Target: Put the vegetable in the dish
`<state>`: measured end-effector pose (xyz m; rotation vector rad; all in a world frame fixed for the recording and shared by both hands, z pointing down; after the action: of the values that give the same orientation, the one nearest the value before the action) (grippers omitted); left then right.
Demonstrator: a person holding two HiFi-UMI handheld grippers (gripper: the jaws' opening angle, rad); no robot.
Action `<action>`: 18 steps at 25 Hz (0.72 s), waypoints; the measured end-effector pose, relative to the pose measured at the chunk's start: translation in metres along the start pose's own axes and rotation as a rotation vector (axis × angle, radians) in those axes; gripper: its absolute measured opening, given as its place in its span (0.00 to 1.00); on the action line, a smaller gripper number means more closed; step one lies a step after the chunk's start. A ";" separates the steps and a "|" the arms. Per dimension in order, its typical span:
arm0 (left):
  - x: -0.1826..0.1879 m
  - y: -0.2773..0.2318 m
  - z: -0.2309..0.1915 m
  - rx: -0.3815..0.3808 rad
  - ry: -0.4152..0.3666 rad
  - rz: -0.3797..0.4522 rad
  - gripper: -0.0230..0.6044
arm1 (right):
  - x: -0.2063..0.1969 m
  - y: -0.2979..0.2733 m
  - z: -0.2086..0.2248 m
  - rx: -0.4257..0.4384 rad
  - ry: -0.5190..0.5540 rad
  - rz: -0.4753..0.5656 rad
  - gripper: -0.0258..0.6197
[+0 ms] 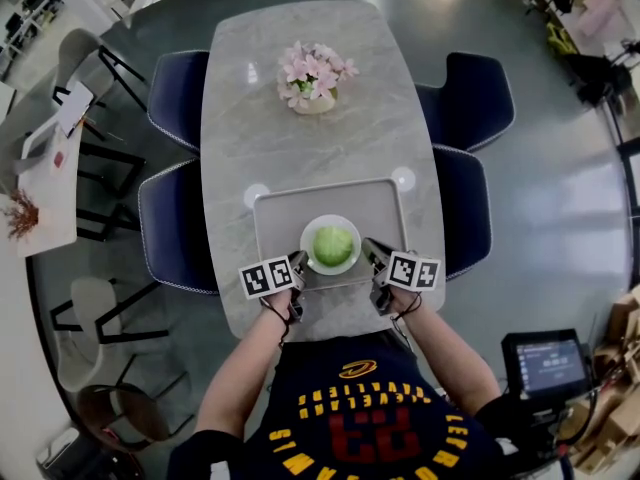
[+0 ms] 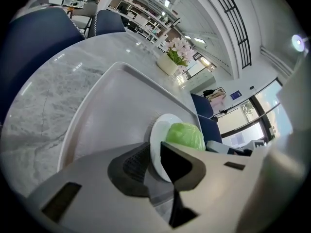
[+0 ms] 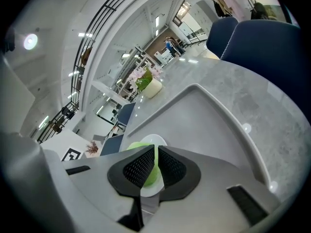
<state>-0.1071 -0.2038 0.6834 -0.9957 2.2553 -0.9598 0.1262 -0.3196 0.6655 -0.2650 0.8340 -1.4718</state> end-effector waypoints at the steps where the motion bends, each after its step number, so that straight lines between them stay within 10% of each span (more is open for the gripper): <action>1: 0.000 0.002 0.001 -0.005 0.000 0.010 0.14 | 0.000 0.001 -0.003 0.007 0.008 0.006 0.08; 18: -0.016 0.054 0.059 -0.116 -0.274 0.121 0.14 | 0.006 0.032 -0.052 0.164 0.173 0.075 0.08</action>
<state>-0.0817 -0.1890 0.6070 -0.9626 2.1305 -0.6072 0.1170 -0.3037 0.6066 0.0160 0.8462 -1.4979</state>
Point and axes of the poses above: the fingertips, and each gripper's own axes: y backward along the fingers, z to its right, x out of its top, the point moved 8 cm from there along y, backward along the fingers, and after that the axes turned 9 degrees about -z, right-handed, at the moved point
